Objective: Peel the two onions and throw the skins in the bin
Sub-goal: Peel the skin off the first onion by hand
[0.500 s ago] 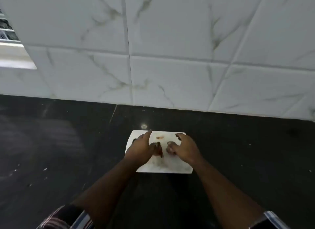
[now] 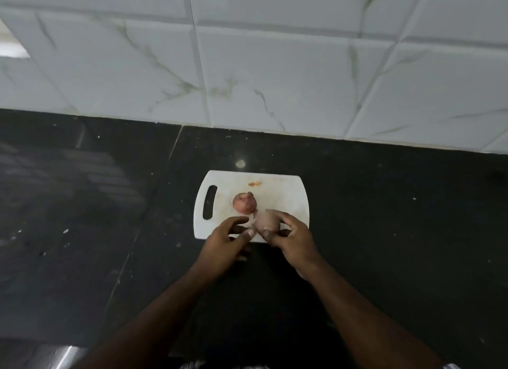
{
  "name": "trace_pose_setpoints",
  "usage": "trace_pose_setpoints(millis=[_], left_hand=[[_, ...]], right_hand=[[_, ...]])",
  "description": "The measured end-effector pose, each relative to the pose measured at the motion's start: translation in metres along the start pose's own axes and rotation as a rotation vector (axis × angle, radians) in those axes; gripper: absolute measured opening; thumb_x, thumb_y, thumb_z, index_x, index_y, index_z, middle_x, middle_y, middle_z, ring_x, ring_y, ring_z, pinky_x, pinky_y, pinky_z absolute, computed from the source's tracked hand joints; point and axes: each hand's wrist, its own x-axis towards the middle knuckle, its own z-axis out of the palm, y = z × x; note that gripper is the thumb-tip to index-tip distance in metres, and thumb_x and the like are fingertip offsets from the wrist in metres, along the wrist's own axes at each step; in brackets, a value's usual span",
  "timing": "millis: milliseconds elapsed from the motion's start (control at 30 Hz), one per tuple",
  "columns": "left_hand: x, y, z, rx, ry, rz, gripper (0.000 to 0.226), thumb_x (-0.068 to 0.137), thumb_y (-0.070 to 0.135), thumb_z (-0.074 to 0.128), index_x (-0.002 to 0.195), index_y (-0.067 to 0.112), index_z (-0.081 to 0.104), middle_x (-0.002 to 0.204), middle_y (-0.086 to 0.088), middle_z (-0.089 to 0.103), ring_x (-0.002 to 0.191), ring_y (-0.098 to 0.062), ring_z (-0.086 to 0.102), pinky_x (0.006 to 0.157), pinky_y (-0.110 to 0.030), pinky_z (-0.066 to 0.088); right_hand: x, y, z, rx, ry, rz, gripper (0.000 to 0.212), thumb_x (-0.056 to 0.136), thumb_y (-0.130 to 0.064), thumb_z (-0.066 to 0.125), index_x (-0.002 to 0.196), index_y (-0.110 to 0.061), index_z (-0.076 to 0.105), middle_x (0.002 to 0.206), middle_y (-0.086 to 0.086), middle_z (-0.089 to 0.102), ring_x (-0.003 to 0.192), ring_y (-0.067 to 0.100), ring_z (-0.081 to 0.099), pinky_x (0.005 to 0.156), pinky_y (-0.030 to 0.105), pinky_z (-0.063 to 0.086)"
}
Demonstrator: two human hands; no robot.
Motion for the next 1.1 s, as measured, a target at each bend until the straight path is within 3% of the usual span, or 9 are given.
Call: trace_pose_setpoints(millis=[133, 300, 433, 533, 733, 900, 1100], left_hand=[[-0.015, -0.016, 0.014, -0.196, -0.127, -0.095, 0.051, 0.090, 0.018, 0.071, 0.137, 0.025, 0.054, 0.110, -0.007, 0.075, 0.086, -0.029, 0.075, 0.071, -0.036, 0.061], [-0.025, -0.027, 0.021, -0.247, -0.038, -0.095, 0.054, 0.085, 0.005, 0.075, 0.135, 0.014, 0.059, 0.109, -0.011, 0.075, 0.082, -0.025, 0.073, 0.072, -0.031, 0.060], [-0.026, -0.026, 0.024, -0.242, -0.024, -0.101, 0.057, 0.077, 0.018, 0.080, 0.131, 0.015, 0.062, 0.110, -0.008, 0.076, 0.090, -0.024, 0.074, 0.076, -0.029, 0.059], [-0.025, -0.028, 0.026, -0.209, -0.002, -0.093, 0.062, 0.075, 0.020, 0.082, 0.133, 0.015, 0.062, 0.113, -0.006, 0.075, 0.098, -0.022, 0.074, 0.082, -0.032, 0.060], [-0.029, -0.025, 0.031, -0.137, 0.006, -0.071, 0.055, 0.078, 0.010, 0.084, 0.129, 0.014, 0.064, 0.109, -0.003, 0.075, 0.097, -0.020, 0.073, 0.079, -0.032, 0.060], [-0.030, -0.032, 0.027, -0.041, 0.028, -0.044, 0.059, 0.068, 0.027, 0.092, 0.119, 0.024, 0.063, 0.105, -0.002, 0.072, 0.096, -0.020, 0.072, 0.084, -0.042, 0.061], [-0.028, -0.034, 0.020, -0.012, -0.008, -0.030, 0.056, 0.063, 0.034, 0.092, 0.110, 0.033, 0.060, 0.106, 0.000, 0.068, 0.096, -0.020, 0.071, 0.084, -0.047, 0.060]], right_hand=[[-0.020, 0.017, 0.002, 0.229, -0.182, 0.040, 0.035, 0.090, -0.008, 0.070, 0.118, -0.029, 0.071, 0.119, -0.001, 0.072, 0.110, 0.019, 0.069, 0.091, 0.040, 0.058], [-0.028, 0.030, 0.004, 0.274, -0.089, 0.045, 0.024, 0.097, -0.010, 0.060, 0.114, -0.021, 0.073, 0.113, 0.000, 0.074, 0.103, 0.023, 0.072, 0.076, 0.034, 0.061], [-0.029, 0.033, 0.005, 0.217, 0.017, 0.013, 0.014, 0.094, -0.009, 0.065, 0.103, -0.013, 0.075, 0.098, 0.007, 0.076, 0.080, 0.026, 0.074, 0.058, 0.034, 0.060], [-0.027, 0.040, 0.004, 0.098, 0.072, -0.043, 0.008, 0.094, -0.012, 0.066, 0.094, -0.015, 0.074, 0.088, 0.008, 0.073, 0.051, 0.022, 0.063, 0.046, 0.031, 0.051], [-0.031, 0.044, 0.005, 0.032, 0.053, -0.070, 0.015, 0.098, -0.009, 0.057, 0.085, -0.008, 0.065, 0.069, 0.003, 0.064, 0.047, 0.018, 0.056, 0.048, 0.035, 0.048], [-0.033, 0.042, 0.006, 0.051, 0.051, -0.074, 0.017, 0.097, -0.015, 0.061, 0.111, -0.013, 0.071, 0.094, 0.000, 0.074, 0.053, 0.018, 0.061, 0.051, 0.032, 0.052], [-0.035, 0.038, 0.010, 0.011, 0.102, -0.027, 0.007, 0.092, -0.013, 0.069, 0.093, -0.007, 0.074, 0.084, 0.008, 0.074, 0.053, 0.020, 0.061, 0.053, 0.034, 0.052]])
